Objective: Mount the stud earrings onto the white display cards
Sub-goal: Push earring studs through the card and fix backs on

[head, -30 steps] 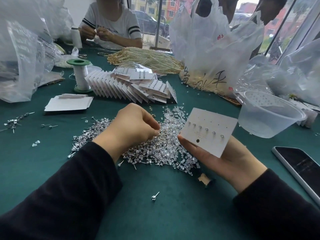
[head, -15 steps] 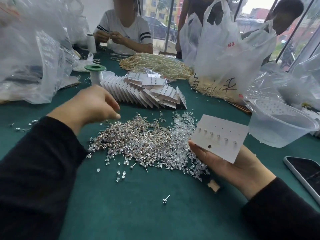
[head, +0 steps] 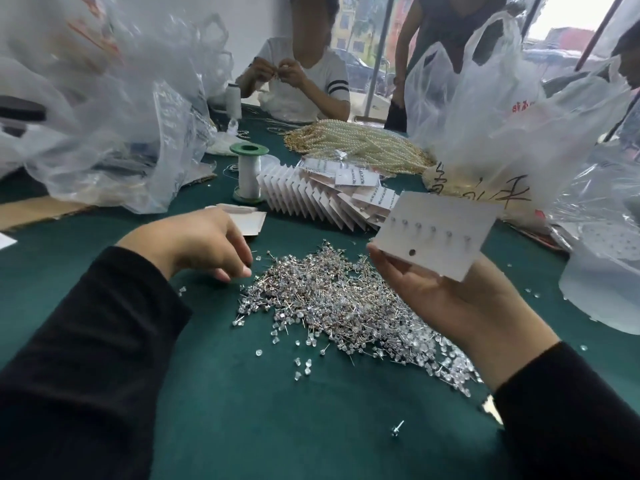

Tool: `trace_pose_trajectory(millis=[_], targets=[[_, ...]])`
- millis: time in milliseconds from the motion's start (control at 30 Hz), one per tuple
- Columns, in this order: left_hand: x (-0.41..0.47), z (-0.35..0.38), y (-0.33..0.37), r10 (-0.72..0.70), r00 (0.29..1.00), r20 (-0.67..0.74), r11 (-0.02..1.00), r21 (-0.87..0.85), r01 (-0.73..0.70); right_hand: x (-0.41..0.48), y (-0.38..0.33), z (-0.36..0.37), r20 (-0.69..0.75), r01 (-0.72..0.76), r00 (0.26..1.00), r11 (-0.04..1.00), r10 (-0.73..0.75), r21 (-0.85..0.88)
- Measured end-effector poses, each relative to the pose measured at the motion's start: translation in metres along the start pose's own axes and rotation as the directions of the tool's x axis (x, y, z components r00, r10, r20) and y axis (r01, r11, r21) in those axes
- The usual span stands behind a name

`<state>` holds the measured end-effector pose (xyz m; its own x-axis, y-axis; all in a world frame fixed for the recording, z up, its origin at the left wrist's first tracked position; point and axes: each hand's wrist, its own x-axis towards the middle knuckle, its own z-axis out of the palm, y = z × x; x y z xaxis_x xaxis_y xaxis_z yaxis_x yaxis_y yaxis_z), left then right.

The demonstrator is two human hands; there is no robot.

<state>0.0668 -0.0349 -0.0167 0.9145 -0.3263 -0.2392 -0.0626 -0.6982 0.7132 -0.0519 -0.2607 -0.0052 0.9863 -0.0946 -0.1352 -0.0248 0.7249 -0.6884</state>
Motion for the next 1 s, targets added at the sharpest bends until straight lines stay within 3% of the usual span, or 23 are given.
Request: trace_pose_trajectory(millis=[100, 333, 400, 467, 533, 667, 800, 1000], targets=[[-0.003, 0.003, -0.002, 0.009, 1.000, 0.017, 1.000, 0.020, -0.009, 0.007, 0.019, 0.014, 0.043, -0.001, 0.999, 0.997, -0.003, 0.081], [-0.003, 0.012, 0.005, 0.070, 0.997, -0.020, 0.983, 0.169, -0.065, 0.007, 0.035, 0.004, 0.132, -0.026, 0.991, 1.000, 0.028, -0.011], [-0.005, 0.012, 0.008, 0.162, 0.981, -0.110, 0.963, 0.235, -0.132, 0.004, 0.037, 0.005, 0.163, -0.035, 0.986, 0.998, 0.042, -0.046], [-0.008, 0.012, 0.013, 0.285, 0.943, -0.172, 0.956, 0.119, -0.267, 0.002, 0.038, 0.006, 0.170, -0.043, 0.984, 0.997, 0.053, -0.063], [-0.016, 0.015, 0.022, 0.366, 0.921, -0.131, 0.905, -0.182, -0.386, 0.001, 0.038, 0.006, 0.168, -0.056, 0.984, 0.996, 0.067, -0.071], [-0.025, 0.026, 0.033, 0.488, 0.870, -0.072, 0.738, -0.497, -0.455, 0.003, 0.039, 0.005, 0.189, -0.059, 0.980, 0.997, 0.068, -0.054], [-0.027, 0.035, 0.038, 0.534, 0.837, -0.122, 0.650, -0.575, -0.498, 0.002, 0.040, 0.004, 0.245, -0.057, 0.967, 0.996, 0.070, -0.063], [-0.026, 0.045, 0.041, 0.557, 0.811, -0.180, 0.629, -0.545, -0.554, 0.001, 0.041, 0.004, 0.216, -0.079, 0.973, 0.996, 0.083, -0.028]])
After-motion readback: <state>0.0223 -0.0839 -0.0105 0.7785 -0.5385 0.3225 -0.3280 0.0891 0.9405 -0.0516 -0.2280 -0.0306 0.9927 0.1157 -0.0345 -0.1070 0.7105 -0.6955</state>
